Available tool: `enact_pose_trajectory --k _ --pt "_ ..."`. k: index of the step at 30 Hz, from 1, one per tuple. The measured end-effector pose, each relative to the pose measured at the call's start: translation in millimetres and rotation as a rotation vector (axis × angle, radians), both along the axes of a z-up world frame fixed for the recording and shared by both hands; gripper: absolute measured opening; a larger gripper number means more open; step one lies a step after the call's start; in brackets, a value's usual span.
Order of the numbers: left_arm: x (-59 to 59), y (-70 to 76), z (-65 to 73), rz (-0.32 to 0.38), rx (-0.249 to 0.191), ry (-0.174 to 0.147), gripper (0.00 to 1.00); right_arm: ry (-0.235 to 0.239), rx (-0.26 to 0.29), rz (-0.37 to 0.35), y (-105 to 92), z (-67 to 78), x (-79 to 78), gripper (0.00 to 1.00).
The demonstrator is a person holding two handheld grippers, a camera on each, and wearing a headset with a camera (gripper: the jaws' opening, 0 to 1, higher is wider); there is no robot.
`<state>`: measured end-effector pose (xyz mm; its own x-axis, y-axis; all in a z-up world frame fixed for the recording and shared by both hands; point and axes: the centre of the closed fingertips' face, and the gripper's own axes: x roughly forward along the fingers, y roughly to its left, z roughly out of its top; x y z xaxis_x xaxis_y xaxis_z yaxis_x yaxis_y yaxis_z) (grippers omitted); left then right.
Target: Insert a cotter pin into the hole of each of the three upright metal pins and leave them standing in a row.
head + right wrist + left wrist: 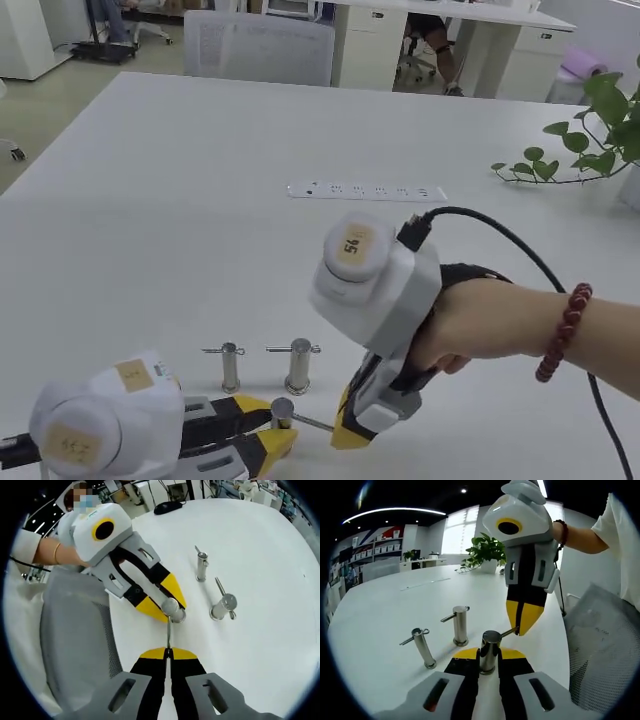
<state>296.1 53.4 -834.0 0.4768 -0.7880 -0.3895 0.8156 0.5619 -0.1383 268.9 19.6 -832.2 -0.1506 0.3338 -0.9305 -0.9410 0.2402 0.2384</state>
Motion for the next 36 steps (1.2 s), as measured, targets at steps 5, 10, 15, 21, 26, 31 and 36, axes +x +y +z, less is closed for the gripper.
enact_pose_trajectory --k 5,10,15,21,26,31,36 --pt "0.1 -0.6 0.2 0.001 0.001 -0.004 0.12 0.014 -0.009 -0.017 -0.4 -0.5 -0.6 0.03" --pt "0.3 -1.1 -0.3 -0.004 0.015 -0.016 0.12 0.025 -0.015 -0.037 1.9 1.0 0.2 0.03" --pt "0.0 -1.6 -0.5 -0.004 0.016 -0.017 0.12 0.049 -0.002 -0.068 6.3 3.3 1.1 0.03" --pt "-1.1 -2.2 -0.3 -0.004 0.015 -0.017 0.12 0.040 -0.001 -0.068 9.3 5.5 0.9 0.03" --pt "-1.0 -2.1 -0.5 -0.002 0.013 -0.016 0.12 0.030 -0.001 -0.060 9.4 5.9 1.1 0.03" --pt "-2.0 -2.9 -0.5 -0.001 0.006 -0.011 0.12 0.032 0.025 -0.077 14.1 6.1 2.9 0.03" --pt "-3.6 -5.1 -0.2 -0.005 0.005 -0.015 0.12 0.021 0.033 -0.076 18.4 4.5 3.2 0.03"
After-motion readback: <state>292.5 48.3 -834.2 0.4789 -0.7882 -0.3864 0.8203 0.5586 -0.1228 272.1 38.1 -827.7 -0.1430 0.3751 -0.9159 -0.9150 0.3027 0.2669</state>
